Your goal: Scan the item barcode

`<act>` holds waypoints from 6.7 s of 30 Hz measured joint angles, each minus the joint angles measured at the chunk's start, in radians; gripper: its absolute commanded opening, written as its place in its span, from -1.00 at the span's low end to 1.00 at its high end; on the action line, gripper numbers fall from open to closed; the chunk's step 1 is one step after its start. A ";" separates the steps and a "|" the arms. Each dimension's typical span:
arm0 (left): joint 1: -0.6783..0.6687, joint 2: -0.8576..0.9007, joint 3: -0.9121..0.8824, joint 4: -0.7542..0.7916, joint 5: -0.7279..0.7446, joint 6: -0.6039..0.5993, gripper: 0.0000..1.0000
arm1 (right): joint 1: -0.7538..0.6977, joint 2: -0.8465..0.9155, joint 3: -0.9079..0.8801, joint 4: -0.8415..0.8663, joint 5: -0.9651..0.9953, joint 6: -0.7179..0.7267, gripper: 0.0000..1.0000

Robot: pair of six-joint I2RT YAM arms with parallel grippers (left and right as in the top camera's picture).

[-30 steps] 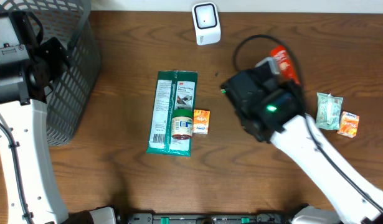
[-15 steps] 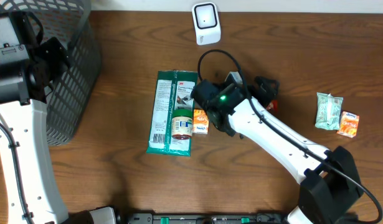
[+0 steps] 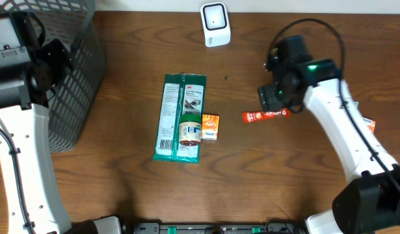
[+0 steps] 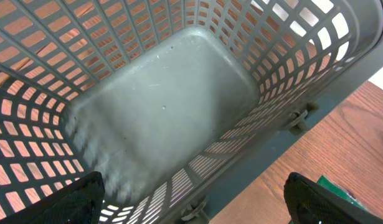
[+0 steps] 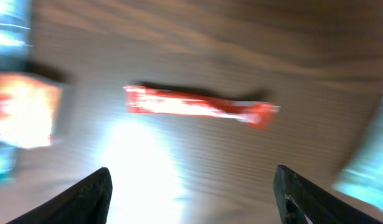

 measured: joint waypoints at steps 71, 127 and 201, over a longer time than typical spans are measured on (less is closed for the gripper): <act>0.000 0.000 0.000 0.000 0.000 0.000 0.85 | 0.281 0.003 -0.753 1.199 -0.344 0.441 -0.98; 0.000 0.000 0.000 0.000 0.000 0.000 0.85 | 0.308 0.035 -0.737 1.147 -0.241 0.384 -0.94; 0.000 0.000 0.000 0.000 0.000 0.000 0.85 | 0.261 0.052 -0.754 1.145 -0.257 0.433 -0.98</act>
